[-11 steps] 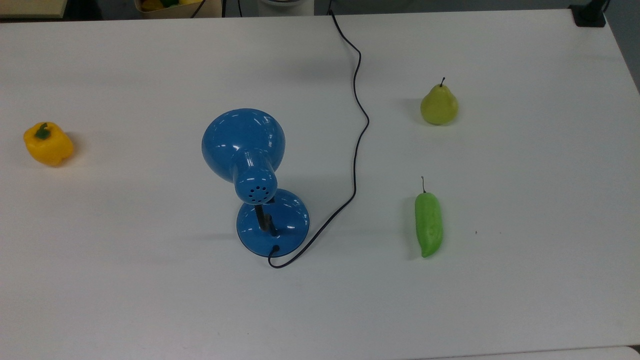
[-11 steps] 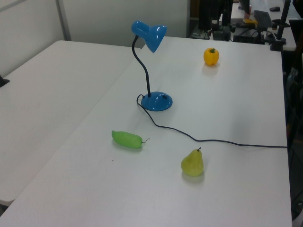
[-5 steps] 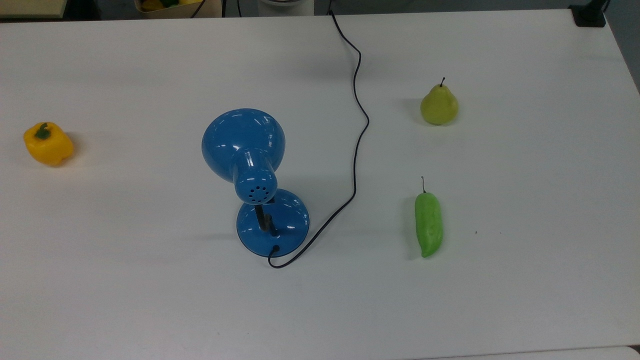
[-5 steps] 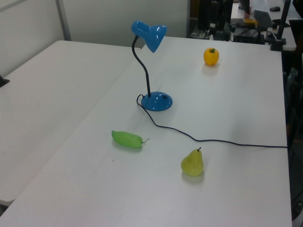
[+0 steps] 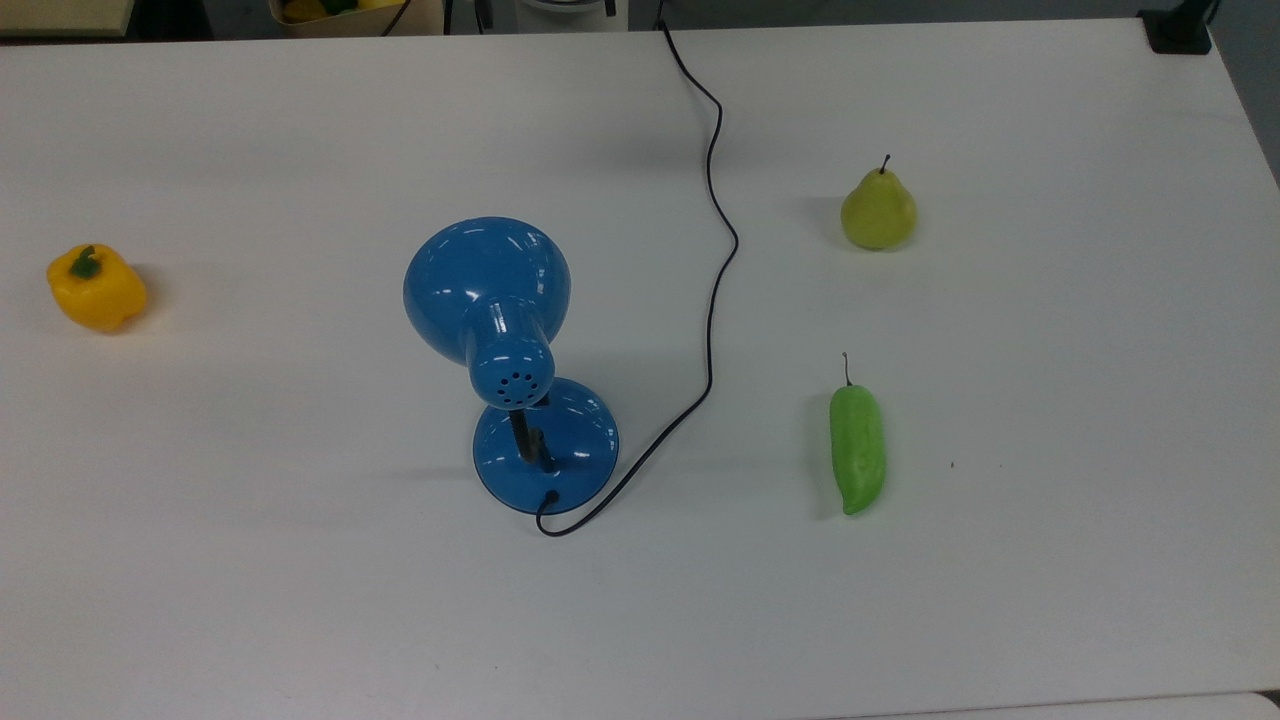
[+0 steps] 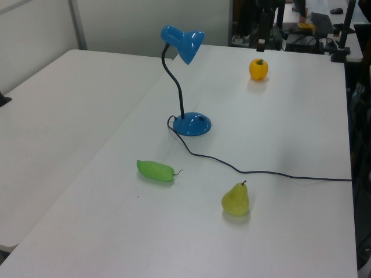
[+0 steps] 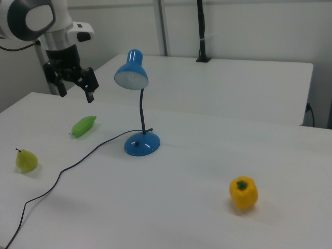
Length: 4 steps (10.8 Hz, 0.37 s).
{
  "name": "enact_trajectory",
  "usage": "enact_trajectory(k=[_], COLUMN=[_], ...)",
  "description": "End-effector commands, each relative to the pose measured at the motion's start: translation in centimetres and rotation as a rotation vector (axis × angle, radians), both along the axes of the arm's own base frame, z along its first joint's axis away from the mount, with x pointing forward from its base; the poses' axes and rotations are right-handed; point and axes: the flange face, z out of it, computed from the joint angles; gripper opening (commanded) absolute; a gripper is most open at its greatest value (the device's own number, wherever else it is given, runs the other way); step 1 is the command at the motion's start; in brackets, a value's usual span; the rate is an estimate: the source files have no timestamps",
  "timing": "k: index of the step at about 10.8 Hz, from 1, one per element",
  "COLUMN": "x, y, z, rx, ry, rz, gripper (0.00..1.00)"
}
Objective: Turn off lamp
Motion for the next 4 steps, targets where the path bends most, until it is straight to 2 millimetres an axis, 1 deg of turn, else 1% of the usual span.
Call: enact_trajectory(k=[1,3,4], x=[0.55,0.68,0.61], y=[-0.85,-0.78,-0.37], z=[-0.32,-0.57,-0.68], rx=[-0.013,-0.015,-0.016], ry=[-0.061,-0.056,-0.052], rz=[0.008,0.009,0.017], gripper=[1.0,1.0,1.0])
